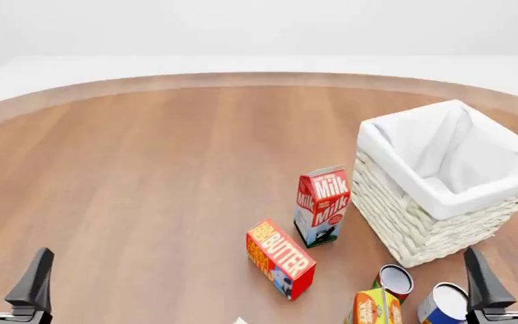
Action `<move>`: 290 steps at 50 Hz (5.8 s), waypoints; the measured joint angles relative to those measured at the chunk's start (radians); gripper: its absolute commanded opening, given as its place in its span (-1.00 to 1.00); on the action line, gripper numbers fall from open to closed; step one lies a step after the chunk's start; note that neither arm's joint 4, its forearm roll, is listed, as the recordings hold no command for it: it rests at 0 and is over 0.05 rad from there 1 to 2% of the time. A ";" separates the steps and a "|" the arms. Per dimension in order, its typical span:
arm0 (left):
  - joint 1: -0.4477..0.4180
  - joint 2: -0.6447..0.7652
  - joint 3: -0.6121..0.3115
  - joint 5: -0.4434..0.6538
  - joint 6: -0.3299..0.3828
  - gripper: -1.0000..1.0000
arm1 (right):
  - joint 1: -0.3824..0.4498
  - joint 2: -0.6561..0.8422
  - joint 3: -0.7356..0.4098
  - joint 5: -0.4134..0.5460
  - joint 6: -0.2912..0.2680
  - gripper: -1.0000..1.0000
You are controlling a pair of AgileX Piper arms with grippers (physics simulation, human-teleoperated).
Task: Pick up the cream cheese box and the butter, and put them in the basket.
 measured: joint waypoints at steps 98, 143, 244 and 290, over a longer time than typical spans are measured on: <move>0.000 0.000 0.000 0.000 0.000 1.00 | 0.698 0.907 -0.836 0.295 -0.182 1.00; 0.000 0.000 0.000 0.000 0.000 1.00 | 0.713 1.246 -0.934 0.309 -0.163 1.00; 0.000 0.000 0.000 0.000 0.000 1.00 | 0.750 1.410 -0.706 0.103 0.038 1.00; 0.000 0.000 0.000 0.000 0.000 1.00 | 0.727 1.562 -0.719 0.044 0.031 1.00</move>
